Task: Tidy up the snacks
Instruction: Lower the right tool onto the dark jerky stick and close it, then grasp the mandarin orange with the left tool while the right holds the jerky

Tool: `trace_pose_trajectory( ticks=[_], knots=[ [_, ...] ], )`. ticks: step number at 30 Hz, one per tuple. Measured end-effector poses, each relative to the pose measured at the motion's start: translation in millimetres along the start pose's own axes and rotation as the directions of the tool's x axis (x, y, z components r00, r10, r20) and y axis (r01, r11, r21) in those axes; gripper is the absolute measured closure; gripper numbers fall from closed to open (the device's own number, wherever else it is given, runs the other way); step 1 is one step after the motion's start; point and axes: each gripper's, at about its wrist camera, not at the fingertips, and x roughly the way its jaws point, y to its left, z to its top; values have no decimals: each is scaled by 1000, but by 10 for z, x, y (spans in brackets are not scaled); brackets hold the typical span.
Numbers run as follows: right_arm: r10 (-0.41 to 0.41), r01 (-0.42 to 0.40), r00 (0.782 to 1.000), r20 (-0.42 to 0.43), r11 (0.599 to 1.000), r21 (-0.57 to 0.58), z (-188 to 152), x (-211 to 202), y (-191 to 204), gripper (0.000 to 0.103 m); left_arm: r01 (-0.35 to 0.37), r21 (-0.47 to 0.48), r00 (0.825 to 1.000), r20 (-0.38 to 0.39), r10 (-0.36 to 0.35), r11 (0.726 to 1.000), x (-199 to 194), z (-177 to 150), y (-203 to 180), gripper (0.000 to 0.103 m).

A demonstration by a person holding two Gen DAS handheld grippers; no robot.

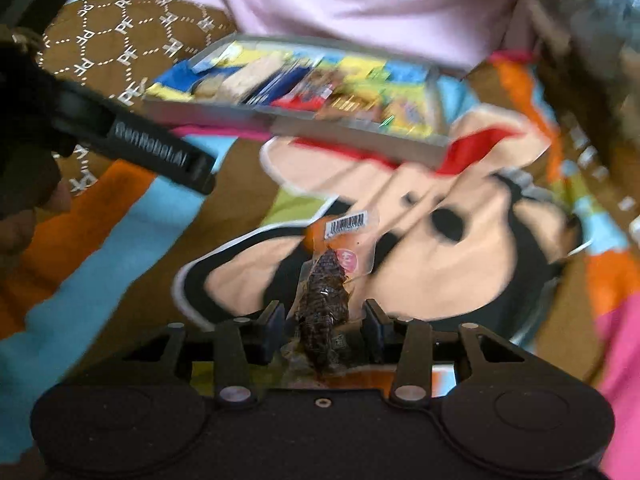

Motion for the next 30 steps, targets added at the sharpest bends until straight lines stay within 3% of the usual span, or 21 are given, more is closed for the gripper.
trace_pose_trajectory(
  ticks=[7, 19, 23, 28, 30],
  knots=[
    [-93, 91, 995, 30, 993, 72, 39, 50, -402, 58, 79, 85, 997, 19, -81, 993, 163, -15, -341, 0],
    [-101, 93, 993, 66, 989, 119, -12, 76, -639, 58, 163, 238, 985, 10, -170, 958, 462, -27, -774, 1],
    [-97, 88, 994, 58, 986, 139, -36, 103, -681, 58, 174, 279, 983, 6, -183, 945, 540, -44, -846, 14],
    [-92, 83, 994, 62, 987, 135, -42, 104, -655, 58, 199, 264, 979, -8, -204, 944, 607, -51, -871, 31],
    [-89, 80, 994, 61, 988, 134, -41, 110, -648, 58, 210, 266, 977, -13, -214, 941, 611, -51, -879, 44]
  ],
)
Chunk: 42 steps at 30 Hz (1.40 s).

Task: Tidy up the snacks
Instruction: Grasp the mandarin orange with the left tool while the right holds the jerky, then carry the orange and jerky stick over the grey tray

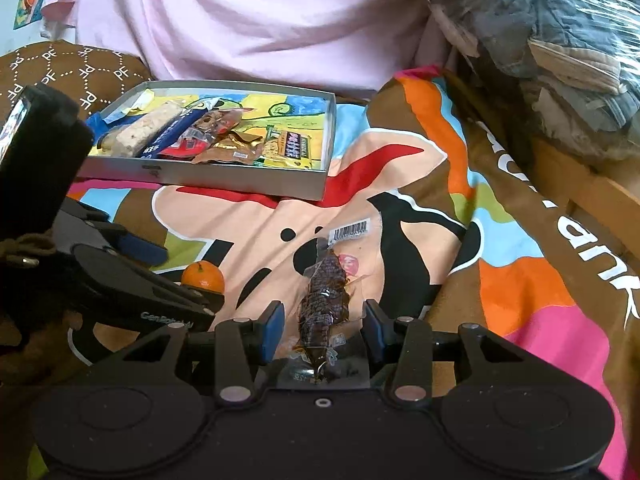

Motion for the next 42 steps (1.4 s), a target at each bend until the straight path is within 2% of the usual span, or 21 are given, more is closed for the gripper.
trace_pose_trajectory(
  ticks=[5, 11, 18, 29, 35, 42],
  knots=[
    [-4, 4, 1000, -3, 1000, -6, -1, 4, 9, 58, 25, 12, 1000, -10, -25, 1000, 11, -14, -59, 63],
    [-5, 5, 1000, -5, 1000, -26, -2, 10, 35, 58, 2, -14, 1000, -20, -2, 1000, -26, 1, -78, 64],
    [-43, 47, 998, 38, 993, -106, -13, -39, 131, 58, -40, -46, 999, -14, 39, 998, -208, 16, -26, 65],
    [-61, 82, 988, 144, 986, -147, 43, -201, 193, 58, -115, -85, 991, 56, 120, 990, -718, 132, 79, 65],
    [-38, 81, 969, 242, 982, -171, 198, -219, 309, 58, -167, -137, 976, 118, 184, 976, -930, 337, 211, 65],
    [-18, 83, 932, 361, 983, -165, 592, -56, 330, 58, -235, -203, 954, 138, 265, 950, -889, 704, 555, 64]
  ],
)
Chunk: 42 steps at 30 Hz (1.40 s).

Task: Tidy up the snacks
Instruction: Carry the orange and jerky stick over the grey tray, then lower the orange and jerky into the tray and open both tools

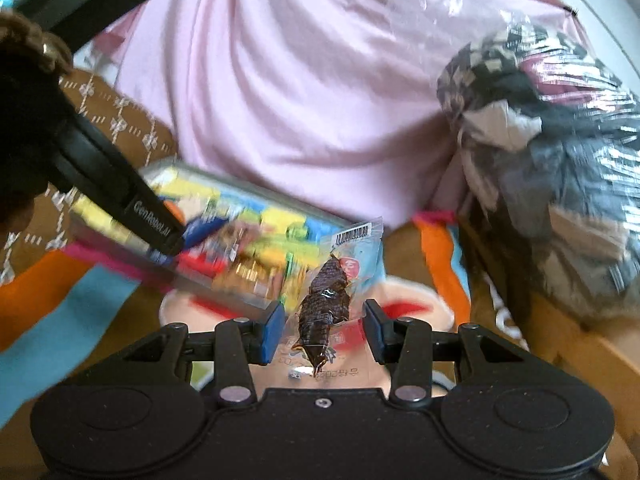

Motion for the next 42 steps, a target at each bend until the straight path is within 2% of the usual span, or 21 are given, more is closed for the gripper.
trace_pose_trajectory(
  ticks=[6, 14, 20, 33, 42],
  knots=[
    [16, -17, 999, 47, 1000, 20, 290, 518, -111, 58, -47, -26, 999, 21, 47, 999, 346, 277, 202, 64],
    [63, -66, 997, 46, 996, 63, 459, 1212, -262, 58, -41, -31, 997, 60, 42, 999, 847, 599, 313, 64],
    [94, -96, 995, 24, 992, 84, 458, 1539, -258, 58, -19, -72, 999, 49, 23, 997, 1137, 802, 252, 64],
    [150, -137, 986, -68, 975, 174, 287, 1762, -226, 58, 0, -56, 1000, -6, 0, 998, 1395, 702, 142, 64],
    [183, -154, 976, -114, 961, 228, 197, 1833, -217, 58, 9, -47, 1000, -4, -9, 999, 1378, 671, 132, 63]
  ],
)
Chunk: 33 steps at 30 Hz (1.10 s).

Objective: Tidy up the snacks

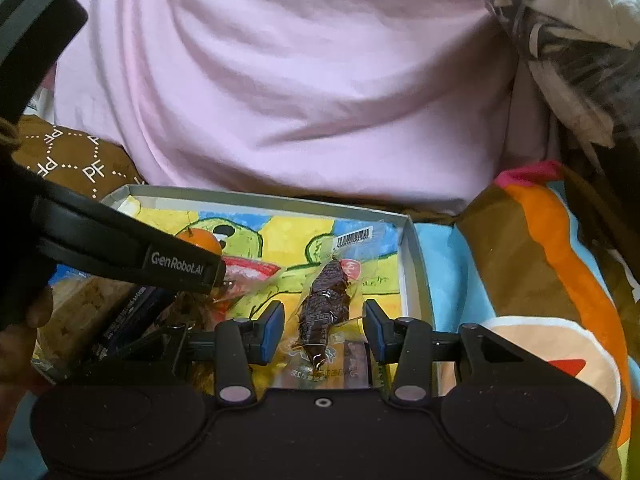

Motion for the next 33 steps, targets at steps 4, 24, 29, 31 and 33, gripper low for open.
trace_pose_trajectory(
  ticks=[4, 24, 29, 31, 33],
  knots=[
    [-2, 2, 1000, -9, 1000, 5, -3, 3, 13, 58, 3, 2, 1000, -3, -3, 1000, -3, 0, -8, 59],
    [-32, 32, 999, 19, 999, -24, 101, -316, 2, 25, 25, -82, 999, 29, -23, 996, -262, -1, 116, 19],
    [-44, 45, 998, 42, 999, -9, 177, -477, -48, 19, 23, -102, 998, 54, -18, 994, -426, 38, 155, 12],
    [-49, 50, 997, 51, 999, -3, 220, -548, -61, 16, 20, -110, 998, 66, -12, 994, -508, 54, 175, 10],
    [-53, 53, 997, 62, 999, -1, 263, -625, -62, 14, 14, -117, 997, 80, -4, 993, -588, 66, 197, 7]
  ],
)
